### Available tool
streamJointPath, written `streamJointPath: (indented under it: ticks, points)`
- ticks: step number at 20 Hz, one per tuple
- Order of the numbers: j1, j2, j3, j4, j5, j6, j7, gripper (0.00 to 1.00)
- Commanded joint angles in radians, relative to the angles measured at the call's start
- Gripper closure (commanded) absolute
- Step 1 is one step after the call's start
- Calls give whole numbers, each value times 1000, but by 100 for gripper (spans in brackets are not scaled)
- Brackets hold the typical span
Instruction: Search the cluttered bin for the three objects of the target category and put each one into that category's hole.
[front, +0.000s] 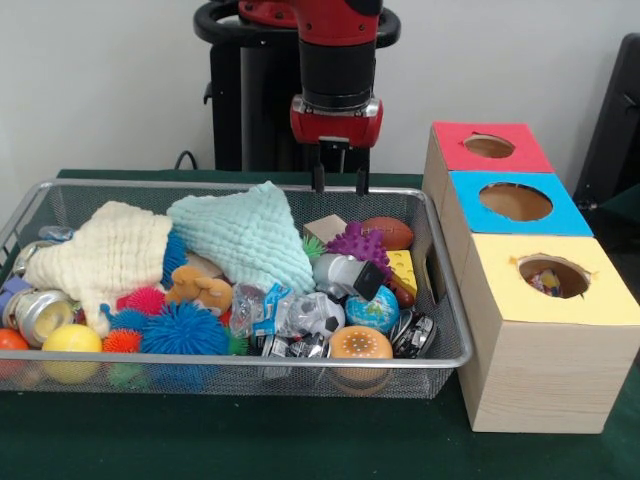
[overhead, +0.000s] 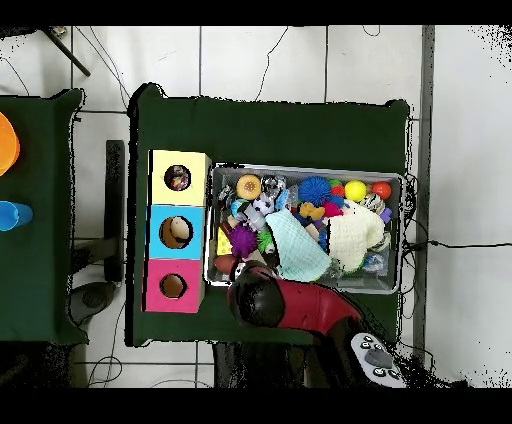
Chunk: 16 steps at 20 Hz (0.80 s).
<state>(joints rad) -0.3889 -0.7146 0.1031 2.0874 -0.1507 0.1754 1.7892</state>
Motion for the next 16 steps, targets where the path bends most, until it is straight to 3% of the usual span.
streamJointPath:
  ticks: [1, 7, 16]
  points:
    - [15, -94, 15, -24, -61, 125, 11, 0]
    - [15, -149, 31, -56, -59, 222, -9, 0]
    - [-49, -197, 88, -94, -81, 314, -87, 0]
